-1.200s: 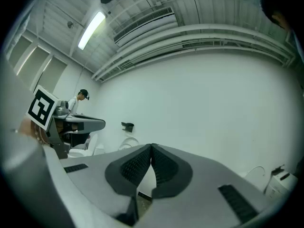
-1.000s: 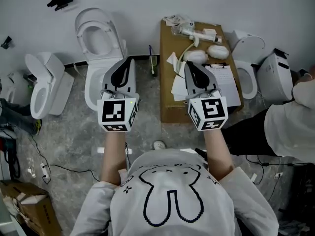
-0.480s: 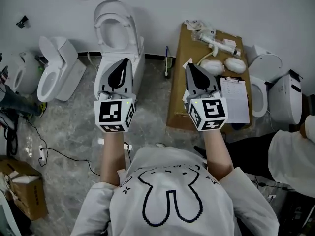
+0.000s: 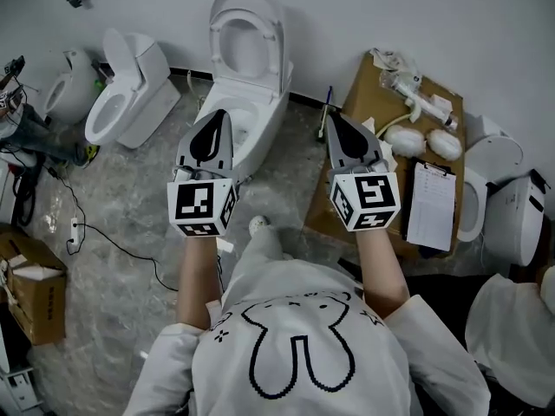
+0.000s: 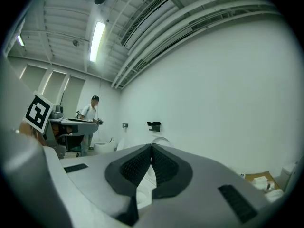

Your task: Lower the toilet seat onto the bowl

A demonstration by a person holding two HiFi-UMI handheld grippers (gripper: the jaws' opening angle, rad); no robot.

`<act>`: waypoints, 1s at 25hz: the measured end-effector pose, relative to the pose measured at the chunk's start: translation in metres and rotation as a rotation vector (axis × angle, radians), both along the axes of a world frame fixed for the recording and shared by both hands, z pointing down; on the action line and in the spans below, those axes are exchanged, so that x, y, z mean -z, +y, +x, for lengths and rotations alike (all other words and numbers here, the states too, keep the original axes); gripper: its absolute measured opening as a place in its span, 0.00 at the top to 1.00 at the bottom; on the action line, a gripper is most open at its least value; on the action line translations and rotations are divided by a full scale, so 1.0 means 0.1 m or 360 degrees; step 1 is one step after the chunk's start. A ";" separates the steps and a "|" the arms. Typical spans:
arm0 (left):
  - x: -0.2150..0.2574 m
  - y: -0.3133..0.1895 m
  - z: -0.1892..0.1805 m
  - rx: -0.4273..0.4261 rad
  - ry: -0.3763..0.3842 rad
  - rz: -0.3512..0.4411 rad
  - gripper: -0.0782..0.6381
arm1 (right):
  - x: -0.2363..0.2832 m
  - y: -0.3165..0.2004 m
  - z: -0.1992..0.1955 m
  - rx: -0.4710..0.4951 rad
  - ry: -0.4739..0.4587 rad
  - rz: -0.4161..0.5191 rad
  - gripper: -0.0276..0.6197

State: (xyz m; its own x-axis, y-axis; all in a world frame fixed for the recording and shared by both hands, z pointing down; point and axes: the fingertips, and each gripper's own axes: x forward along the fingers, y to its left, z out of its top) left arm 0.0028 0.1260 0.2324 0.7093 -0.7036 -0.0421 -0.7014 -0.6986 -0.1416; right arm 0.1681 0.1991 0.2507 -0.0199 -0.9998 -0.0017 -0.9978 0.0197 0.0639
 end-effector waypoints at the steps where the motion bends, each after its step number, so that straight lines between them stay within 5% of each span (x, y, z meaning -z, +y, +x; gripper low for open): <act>1: -0.02 -0.04 -0.05 0.0017 -0.0005 -0.0007 0.88 | -0.01 -0.05 -0.03 0.0018 -0.0002 -0.0005 0.91; 25: -0.34 -1.66 -0.67 0.0240 0.0009 -0.0152 0.88 | -0.26 -1.88 -0.61 0.0261 0.0028 -0.0137 0.91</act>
State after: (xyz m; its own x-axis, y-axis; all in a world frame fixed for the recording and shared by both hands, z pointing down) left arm -0.0642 -0.0402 0.2666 0.5955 -0.8029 0.0261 -0.7997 -0.5956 -0.0755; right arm 0.1071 0.0106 0.2768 -0.1816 -0.9796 0.0855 -0.9795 0.1879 0.0727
